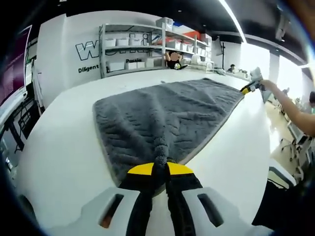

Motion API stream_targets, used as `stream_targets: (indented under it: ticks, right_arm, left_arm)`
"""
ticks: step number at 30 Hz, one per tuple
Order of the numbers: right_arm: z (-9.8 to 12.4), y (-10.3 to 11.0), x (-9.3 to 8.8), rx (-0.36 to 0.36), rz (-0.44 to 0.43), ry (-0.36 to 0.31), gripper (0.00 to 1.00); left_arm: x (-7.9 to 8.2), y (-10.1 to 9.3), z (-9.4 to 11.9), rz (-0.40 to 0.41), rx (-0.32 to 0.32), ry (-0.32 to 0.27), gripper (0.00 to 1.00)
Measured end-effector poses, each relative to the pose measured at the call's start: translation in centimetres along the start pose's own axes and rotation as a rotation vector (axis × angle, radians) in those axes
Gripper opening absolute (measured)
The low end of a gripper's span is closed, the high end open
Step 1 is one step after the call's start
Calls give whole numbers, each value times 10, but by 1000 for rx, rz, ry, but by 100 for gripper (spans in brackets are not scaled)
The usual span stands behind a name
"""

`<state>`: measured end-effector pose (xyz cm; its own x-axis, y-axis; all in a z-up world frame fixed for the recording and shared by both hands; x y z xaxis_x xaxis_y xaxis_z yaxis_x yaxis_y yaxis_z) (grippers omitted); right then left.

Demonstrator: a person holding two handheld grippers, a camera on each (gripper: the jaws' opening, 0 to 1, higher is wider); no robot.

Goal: Open the folded towel by lifting each exposed corner and separating the folded layers until the towel lies flat within the target outline without major curled edges

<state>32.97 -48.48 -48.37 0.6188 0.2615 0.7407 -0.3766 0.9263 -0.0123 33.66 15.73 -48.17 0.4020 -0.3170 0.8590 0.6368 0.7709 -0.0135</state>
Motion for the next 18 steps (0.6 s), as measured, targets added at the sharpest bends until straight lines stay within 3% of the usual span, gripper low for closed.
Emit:
stream_targets:
  ticks: [12,18]
  right_arm:
    - [18,10,-18,1,21,2,31]
    - [25,-1,-21,24,15,9,32]
  left_arm:
    - [-10,-15,17,0,-38,24,9]
    - [-14,-21,24,1,-36,38,10]
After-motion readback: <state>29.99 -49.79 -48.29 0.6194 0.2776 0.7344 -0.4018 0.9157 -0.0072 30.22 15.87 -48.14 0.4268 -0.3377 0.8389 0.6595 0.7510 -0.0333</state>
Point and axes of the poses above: the point that each gripper's makers call its tool centre point, and the gripper's own axes: z roughly backward along the fingers, y roughly to its left, x roughly out of its top, the point moved 3 cm from there along z, roughly backward along the fingers, and after that the axes turned 1 degree about -x, right-handed, at the moved point
